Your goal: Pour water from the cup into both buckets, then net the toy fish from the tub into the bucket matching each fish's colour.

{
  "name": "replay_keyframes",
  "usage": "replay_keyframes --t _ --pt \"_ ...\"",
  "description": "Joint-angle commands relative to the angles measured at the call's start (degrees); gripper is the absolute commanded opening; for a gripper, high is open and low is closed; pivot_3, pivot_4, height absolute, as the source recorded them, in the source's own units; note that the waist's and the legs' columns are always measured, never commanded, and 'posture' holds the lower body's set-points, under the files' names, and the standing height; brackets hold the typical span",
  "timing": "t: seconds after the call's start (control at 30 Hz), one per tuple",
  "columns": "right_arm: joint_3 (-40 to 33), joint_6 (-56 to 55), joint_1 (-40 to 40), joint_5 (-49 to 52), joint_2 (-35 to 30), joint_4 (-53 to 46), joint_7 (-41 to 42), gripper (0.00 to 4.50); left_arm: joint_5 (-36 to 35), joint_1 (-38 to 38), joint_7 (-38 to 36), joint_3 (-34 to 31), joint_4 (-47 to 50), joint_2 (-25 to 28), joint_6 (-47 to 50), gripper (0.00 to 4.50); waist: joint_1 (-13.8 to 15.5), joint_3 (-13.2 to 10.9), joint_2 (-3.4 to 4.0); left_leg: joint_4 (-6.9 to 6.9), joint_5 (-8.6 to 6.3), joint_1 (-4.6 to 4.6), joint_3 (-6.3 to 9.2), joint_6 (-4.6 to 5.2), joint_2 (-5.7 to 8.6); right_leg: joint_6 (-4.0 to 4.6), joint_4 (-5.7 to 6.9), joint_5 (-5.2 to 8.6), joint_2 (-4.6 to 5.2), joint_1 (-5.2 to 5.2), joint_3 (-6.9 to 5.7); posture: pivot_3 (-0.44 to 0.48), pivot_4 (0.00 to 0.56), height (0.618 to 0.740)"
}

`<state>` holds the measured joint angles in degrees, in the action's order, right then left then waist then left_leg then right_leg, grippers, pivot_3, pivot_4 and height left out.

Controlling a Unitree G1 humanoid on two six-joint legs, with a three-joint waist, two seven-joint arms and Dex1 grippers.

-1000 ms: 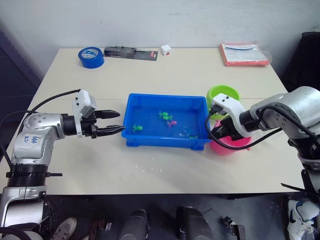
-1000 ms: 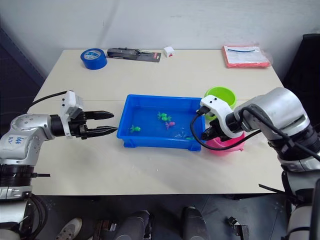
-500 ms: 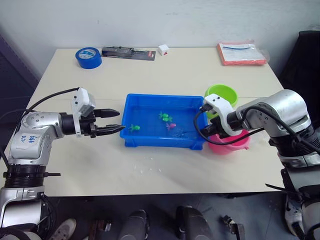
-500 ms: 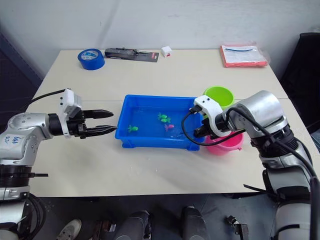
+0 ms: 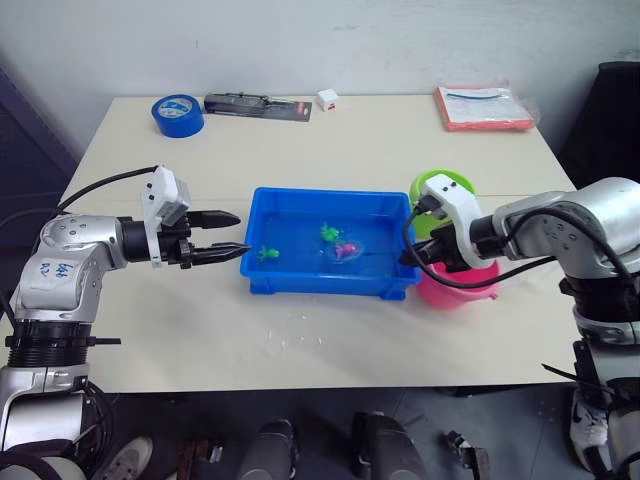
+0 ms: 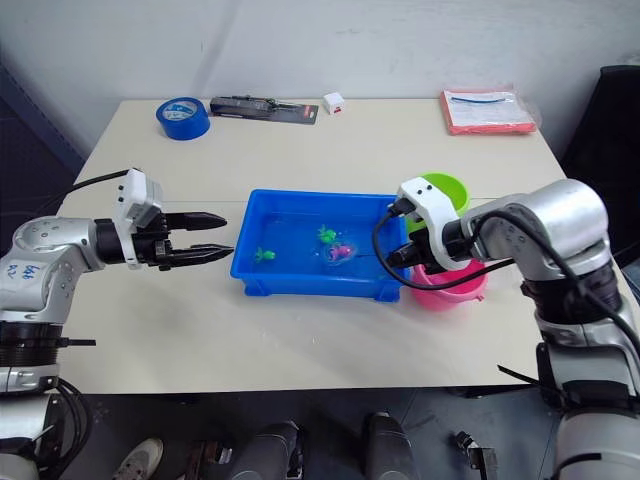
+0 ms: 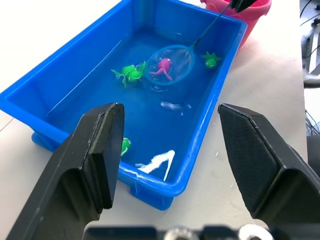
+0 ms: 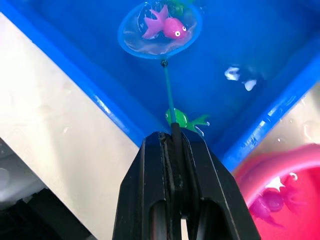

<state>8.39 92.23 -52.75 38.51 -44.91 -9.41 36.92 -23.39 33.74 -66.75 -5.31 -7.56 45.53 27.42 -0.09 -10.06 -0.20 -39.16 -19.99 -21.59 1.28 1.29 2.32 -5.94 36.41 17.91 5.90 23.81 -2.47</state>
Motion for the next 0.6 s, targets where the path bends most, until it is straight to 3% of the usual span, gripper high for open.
replay_keyframes --t 0.03,0.43,0.53,0.6 --pt "-2.7 0.3 0.6 3.3 -1.5 -3.2 -0.6 0.80 0.1 1.8 -0.8 0.2 -0.1 0.6 -1.0 3.26 0.0 0.0 0.00 0.01 0.00 0.00 0.00 0.00 0.00 0.00 0.00 0.00 0.00 0.00 0.00 0.000 0.150 0.737" --pt "-9.3 0.3 4.9 6.6 -0.2 -7.3 -3.6 0.80 0.9 5.2 -2.5 2.4 -3.8 -0.3 -2.9 3.26 0.0 0.0 0.00 0.00 0.00 0.00 -0.01 0.00 0.00 0.00 0.00 0.00 0.00 0.00 0.01 0.000 0.150 0.737" --pt "-12.8 -1.4 8.1 6.6 0.1 -9.3 -3.3 0.80 0.7 5.3 -3.1 3.0 -3.4 -0.8 -3.1 3.26 0.2 0.0 0.00 0.00 0.00 -0.01 0.01 0.00 0.00 0.00 0.00 0.00 0.00 0.00 0.00 0.000 0.150 0.737" --pt "-18.0 -6.9 14.4 6.5 -1.6 -13.5 -1.9 0.80 0.2 5.2 -3.2 3.1 -2.8 -1.5 -3.2 3.26 0.4 0.0 0.00 -0.01 0.00 -0.03 0.01 0.00 0.02 0.00 -0.01 0.00 0.02 -0.01 0.01 0.000 0.150 0.737"
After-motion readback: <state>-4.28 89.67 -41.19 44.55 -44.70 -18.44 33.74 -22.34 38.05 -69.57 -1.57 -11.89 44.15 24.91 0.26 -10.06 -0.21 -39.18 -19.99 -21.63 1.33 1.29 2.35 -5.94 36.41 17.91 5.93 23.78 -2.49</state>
